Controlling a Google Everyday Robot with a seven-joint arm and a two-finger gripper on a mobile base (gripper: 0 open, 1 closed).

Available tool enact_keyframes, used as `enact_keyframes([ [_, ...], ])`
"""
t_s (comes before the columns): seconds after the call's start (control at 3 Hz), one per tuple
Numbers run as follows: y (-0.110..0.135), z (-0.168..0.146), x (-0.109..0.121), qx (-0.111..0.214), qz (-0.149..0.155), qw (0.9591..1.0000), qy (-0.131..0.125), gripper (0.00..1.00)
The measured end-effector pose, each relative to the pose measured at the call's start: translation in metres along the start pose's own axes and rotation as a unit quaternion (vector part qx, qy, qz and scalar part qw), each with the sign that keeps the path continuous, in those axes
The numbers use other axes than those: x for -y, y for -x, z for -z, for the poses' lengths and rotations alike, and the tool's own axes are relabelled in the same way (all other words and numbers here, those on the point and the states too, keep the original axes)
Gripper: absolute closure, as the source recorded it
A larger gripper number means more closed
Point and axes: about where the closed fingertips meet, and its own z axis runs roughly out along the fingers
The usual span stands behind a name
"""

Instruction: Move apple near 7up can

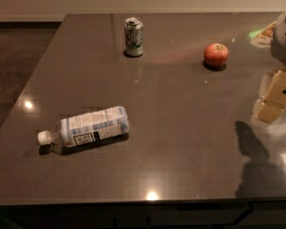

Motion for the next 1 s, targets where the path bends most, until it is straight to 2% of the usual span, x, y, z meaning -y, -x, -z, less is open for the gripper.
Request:
enact_keyframes([
  [0.33, 0.0, 0.0, 0.0, 0.0, 0.0, 1.0, 0.0, 0.0],
  [0.67, -0.001, -0.005, 0.012, 0.016, -0.024, 0.9996, 0.0, 0.0],
  [1.0, -0.001, -0.018, 0.043, 0.044, -0.059, 0.9973, -0.006, 0.0],
])
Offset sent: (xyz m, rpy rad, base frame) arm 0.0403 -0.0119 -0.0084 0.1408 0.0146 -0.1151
